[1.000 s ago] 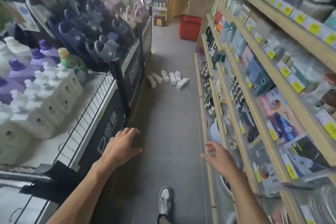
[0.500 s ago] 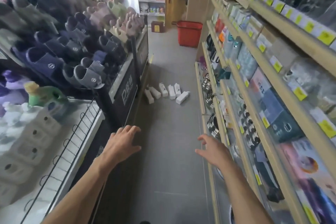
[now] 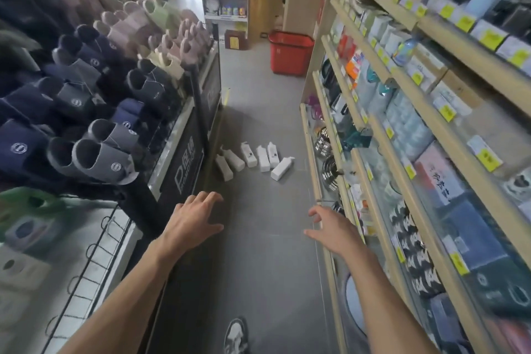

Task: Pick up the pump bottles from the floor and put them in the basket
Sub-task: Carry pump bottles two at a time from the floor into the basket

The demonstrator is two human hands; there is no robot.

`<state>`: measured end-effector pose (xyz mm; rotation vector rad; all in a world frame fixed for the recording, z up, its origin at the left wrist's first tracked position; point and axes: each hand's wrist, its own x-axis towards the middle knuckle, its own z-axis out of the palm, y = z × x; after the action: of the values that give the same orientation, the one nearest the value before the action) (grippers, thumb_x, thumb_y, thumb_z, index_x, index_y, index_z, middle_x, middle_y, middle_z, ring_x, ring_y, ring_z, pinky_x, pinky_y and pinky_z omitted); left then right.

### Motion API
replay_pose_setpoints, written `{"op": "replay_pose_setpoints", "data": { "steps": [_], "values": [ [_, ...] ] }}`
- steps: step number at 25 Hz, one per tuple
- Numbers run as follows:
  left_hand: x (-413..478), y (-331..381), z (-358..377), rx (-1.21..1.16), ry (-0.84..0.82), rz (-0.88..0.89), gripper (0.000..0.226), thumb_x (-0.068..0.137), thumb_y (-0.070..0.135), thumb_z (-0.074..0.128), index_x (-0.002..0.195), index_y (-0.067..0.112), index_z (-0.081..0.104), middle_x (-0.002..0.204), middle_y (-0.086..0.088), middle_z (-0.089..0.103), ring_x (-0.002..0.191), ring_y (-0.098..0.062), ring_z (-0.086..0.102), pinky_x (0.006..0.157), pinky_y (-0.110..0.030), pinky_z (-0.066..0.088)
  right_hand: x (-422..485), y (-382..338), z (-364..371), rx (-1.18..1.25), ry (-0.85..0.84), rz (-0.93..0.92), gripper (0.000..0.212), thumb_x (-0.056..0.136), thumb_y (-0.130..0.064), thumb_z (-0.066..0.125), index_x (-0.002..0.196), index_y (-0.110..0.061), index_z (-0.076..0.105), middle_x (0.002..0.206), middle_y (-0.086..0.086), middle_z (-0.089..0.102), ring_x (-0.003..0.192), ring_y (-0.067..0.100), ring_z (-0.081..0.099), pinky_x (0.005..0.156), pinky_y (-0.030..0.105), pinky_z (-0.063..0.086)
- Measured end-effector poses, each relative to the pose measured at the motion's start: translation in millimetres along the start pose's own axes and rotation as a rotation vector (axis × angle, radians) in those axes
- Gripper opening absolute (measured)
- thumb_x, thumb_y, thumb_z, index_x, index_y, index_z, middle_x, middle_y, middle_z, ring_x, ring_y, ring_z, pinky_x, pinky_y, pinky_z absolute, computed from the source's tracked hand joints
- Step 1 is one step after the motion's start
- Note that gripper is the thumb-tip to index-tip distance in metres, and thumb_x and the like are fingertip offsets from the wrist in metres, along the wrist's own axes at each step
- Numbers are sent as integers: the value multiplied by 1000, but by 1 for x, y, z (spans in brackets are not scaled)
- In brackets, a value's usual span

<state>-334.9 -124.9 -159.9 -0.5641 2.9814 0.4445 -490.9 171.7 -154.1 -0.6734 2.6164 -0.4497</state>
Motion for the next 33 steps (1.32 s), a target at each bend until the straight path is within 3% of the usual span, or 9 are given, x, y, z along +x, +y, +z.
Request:
{"op": "replay_pose_setpoints", "data": {
  "steps": [7, 13, 18, 24, 29, 33],
  "values": [
    [144, -38, -35, 25, 6, 20, 67, 85, 49, 73, 140, 34, 39, 138, 5, 49, 125, -21, 49, 100, -43, 44, 137, -40, -41, 19, 9, 15, 46, 90, -43, 71, 131, -30, 55, 126, -8, 60, 111, 17, 58, 90, 35, 49],
    [272, -54, -38, 43, -36, 6, 67, 83, 52, 72, 138, 31, 40, 130, 6, 51, 122, -21, 51, 96, -42, 46, 267, -47, -65, 21, -24, 1, 45, 88, -45, 72, 129, -31, 56, 126, -8, 62, 112, 17, 60, 92, 35, 48],
    [387, -54, -48, 83, -54, -38, 77, 82, 52, 71, 147, 32, 34, 134, 6, 49, 123, -21, 49, 97, -41, 45, 398, -41, -100, 29, -51, -52, 47, 86, -44, 74, 127, -31, 57, 124, -10, 63, 110, 17, 61, 86, 31, 47],
    [498, -64, -70, 91, -75, -109, 70, 83, 49, 72, 142, 36, 38, 132, 5, 50, 124, -23, 49, 99, -46, 44, 534, -62, -133, 0, -93, -112, 47, 82, -46, 74, 125, -34, 58, 122, -12, 64, 109, 19, 62, 78, 30, 43],
    [569, -92, -63, 73, -105, -180, 73, 83, 50, 70, 145, 34, 35, 134, 6, 49, 123, -22, 50, 99, -45, 44, 634, -95, -128, -29, -187, -136, 50, 78, -52, 71, 124, -39, 55, 124, -13, 63, 114, 21, 61, 95, 40, 48],
    [635, -134, -53, 30, -117, -211, 72, 83, 50, 70, 144, 34, 36, 133, 6, 50, 122, -22, 50, 98, -43, 44, 718, -125, -116, -27, -257, -116, 47, 75, -55, 68, 117, -42, 52, 118, -14, 62, 120, 22, 58, 96, 44, 49]
  ]
}}
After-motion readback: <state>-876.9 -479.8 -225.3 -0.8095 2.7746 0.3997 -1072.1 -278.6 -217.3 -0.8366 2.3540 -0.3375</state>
